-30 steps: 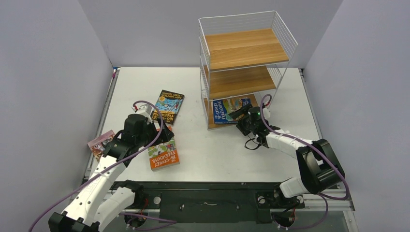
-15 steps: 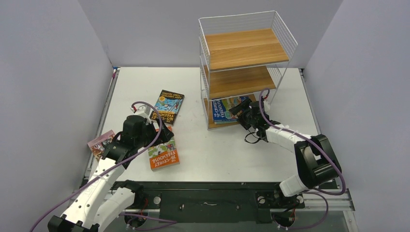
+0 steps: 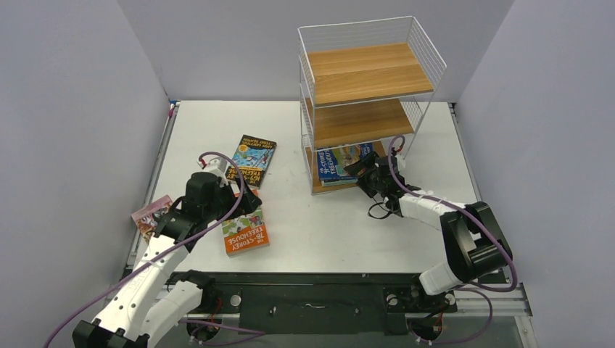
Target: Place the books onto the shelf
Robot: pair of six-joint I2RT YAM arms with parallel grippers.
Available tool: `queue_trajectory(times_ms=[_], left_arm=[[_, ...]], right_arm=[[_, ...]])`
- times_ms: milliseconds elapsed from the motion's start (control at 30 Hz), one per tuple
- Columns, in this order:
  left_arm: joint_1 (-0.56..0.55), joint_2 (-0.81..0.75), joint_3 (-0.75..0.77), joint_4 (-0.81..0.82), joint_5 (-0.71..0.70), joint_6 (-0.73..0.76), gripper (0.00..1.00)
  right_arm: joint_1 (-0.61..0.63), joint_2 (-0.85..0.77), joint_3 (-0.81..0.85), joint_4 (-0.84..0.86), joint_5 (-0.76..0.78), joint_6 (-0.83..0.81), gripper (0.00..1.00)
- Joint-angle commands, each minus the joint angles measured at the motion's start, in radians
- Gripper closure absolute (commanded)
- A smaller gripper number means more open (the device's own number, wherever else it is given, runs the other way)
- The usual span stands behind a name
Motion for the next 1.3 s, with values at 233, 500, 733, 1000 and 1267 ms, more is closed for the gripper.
queue_trajectory(times_ms=[233,500,733,1000,1267], left_arm=[[0.006,0.03,0.016,0.077,0.031,-0.002,0.22],[0.006,0.023,0.007,0.074,0.026,-0.004,0.22],[0.006,0.023,0.007,0.075,0.024,-0.004,0.22],[0.006,0.03,0.004,0.078,0.026,-0.004,0.22],[0.006,0.037,0.007,0.081,0.024,-0.006,0.22]], right_arm=[[-0.043,-0.082,-0.015,-0.015,0.075,-0.084,0.34],[-0.099,-0.063,0.02,-0.018,0.076,-0.113,0.34],[-0.123,-0.038,0.053,0.001,0.065,-0.124,0.35],[-0.144,-0.021,0.061,0.009,0.058,-0.133,0.35],[-0.152,-0.019,0.066,0.009,0.06,-0.146,0.35]])
